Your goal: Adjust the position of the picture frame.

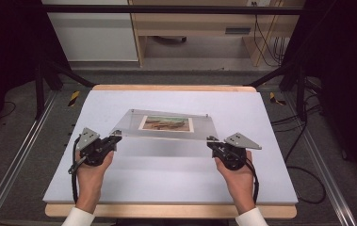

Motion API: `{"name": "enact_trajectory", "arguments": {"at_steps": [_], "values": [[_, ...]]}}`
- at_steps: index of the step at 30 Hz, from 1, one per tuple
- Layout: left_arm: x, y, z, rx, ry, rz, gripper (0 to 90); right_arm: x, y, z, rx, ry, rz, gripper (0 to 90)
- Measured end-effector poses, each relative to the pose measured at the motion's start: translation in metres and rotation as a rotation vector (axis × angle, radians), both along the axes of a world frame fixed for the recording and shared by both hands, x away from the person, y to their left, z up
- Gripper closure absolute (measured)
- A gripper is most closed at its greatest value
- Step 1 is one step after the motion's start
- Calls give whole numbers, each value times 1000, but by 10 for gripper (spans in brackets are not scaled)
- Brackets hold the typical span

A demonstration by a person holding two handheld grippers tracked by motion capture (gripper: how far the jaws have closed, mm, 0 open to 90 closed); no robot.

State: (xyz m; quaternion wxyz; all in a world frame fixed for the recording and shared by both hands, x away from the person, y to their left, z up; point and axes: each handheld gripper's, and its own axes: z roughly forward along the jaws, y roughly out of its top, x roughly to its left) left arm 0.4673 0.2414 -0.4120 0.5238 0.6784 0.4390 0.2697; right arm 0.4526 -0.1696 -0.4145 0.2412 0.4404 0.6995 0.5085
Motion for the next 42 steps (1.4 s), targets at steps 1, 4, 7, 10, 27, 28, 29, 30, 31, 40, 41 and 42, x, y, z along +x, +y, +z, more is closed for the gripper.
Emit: {"name": "enact_trajectory", "arguments": {"at_steps": [1,4,7,10,27,28,29,30,31,40,41,42], "values": [[0,0,0,0,0,0,842,0,-4,0,-3,0,-4,826],[7,-14,-1,0,-1,-10,842,3,-15,-1,3,7,-13,827],[11,-19,-3,1,2,-13,841,5,-21,-3,2,10,-17,827],[13,-23,-10,0,19,-17,840,8,-27,-7,7,25,-25,828],[-3,-25,-38,59,69,-32,834,5,-29,-28,-8,87,-16,847],[-4,-25,-39,64,75,-35,835,5,-30,-30,-14,95,-14,847],[-4,-26,-41,68,79,-34,835,4,-30,-31,-13,102,-11,848],[-5,-26,-43,74,90,-35,835,4,-30,-33,-15,109,-9,849],[-6,-26,-44,76,97,-35,837,3,-30,-35,-20,118,-5,849],[-8,-26,-53,110,141,-47,839,0,-30,-47,-40,157,3,850],[-8,-26,-53,110,141,-47,840,0,-30,-47,-40,157,3,850],[-9,-27,-54,114,143,-47,839,1,-30,-48,-48,158,0,849]]}}
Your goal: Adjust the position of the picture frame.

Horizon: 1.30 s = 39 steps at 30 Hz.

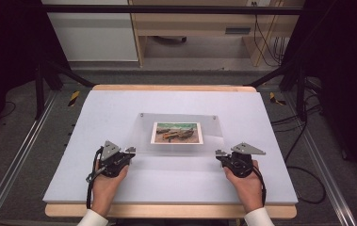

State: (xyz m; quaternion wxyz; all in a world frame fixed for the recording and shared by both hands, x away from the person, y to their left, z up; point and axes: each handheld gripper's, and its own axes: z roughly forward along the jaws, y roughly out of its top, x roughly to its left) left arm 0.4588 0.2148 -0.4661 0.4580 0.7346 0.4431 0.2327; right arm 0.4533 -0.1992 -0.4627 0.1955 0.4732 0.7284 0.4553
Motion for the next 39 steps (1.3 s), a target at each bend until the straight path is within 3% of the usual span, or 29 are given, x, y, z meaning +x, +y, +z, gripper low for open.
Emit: {"name": "enact_trajectory", "arguments": {"at_steps": [21,39], "values": [[-1,-4,-9,45,35,-9,838,3,0,-11,-47,29,-2,846],[0,-5,-10,51,36,-17,835,5,-1,-14,-38,29,-4,842]]}}
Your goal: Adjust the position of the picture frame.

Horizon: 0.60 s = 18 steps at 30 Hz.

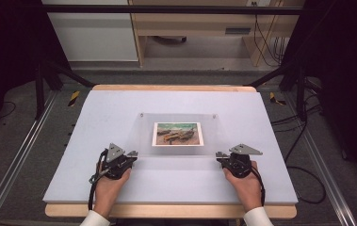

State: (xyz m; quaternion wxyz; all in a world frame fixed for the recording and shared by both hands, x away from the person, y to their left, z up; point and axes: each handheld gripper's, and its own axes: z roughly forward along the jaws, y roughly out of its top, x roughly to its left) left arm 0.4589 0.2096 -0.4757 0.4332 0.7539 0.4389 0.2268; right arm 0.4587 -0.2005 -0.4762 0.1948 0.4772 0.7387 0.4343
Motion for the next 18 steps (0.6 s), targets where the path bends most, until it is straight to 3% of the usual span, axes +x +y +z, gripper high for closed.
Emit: {"name": "enact_trajectory", "arguments": {"at_steps": [8,14,18], "values": [[1,1,0,12,8,-2,781,0,-1,0,15,10,5,785],[0,6,1,26,25,2,605,-3,-4,2,21,24,-2,550],[-4,7,2,26,35,-2,475,-10,-7,6,12,6,-19,410]]}}
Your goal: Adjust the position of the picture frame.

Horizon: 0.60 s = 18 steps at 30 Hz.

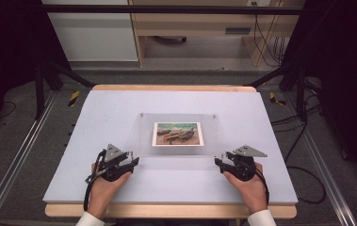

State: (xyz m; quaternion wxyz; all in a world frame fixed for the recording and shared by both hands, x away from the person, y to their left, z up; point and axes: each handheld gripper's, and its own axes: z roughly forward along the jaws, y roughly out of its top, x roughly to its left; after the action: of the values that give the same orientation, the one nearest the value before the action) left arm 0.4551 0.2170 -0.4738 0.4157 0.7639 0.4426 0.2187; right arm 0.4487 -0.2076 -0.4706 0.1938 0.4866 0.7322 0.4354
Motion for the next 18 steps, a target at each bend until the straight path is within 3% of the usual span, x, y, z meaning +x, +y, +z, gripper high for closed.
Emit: {"name": "enact_trajectory", "arguments": {"at_steps": [7,13,18], "values": [[-7,5,7,-32,4,-26,266,-14,-4,5,-22,-2,5,218],[-7,11,12,-69,2,-49,163,-18,-7,10,-18,-23,-1,139],[-6,14,16,-94,1,-67,107,-19,-8,14,-16,-55,25,95]]}}
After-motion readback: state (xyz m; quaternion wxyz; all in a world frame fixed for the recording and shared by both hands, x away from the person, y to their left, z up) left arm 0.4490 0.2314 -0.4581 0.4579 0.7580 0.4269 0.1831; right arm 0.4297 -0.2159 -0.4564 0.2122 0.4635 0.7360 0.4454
